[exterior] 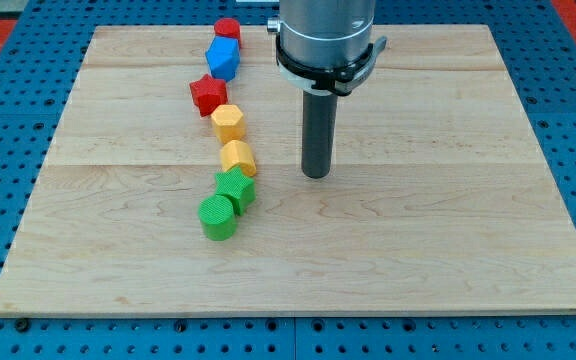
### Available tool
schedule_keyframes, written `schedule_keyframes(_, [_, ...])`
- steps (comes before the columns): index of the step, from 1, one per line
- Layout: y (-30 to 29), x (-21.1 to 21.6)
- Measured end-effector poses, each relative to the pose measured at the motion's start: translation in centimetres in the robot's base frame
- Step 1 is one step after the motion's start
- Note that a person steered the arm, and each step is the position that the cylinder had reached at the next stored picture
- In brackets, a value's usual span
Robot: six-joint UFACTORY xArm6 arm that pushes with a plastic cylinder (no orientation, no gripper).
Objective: Place the red star diagonally to the top left of the yellow hexagon
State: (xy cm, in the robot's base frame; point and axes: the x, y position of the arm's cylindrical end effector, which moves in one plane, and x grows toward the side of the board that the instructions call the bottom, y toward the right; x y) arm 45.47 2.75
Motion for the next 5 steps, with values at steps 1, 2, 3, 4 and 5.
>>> schedule_keyframes(1, [0.0, 0.0])
schedule_keyframes(2, [0.0, 0.07])
schedule_keyframes(3, [-0.24, 0.06])
schedule_keyframes(4, [-0.24, 0.06])
schedule_keyframes(5, [-0.21, 0.0])
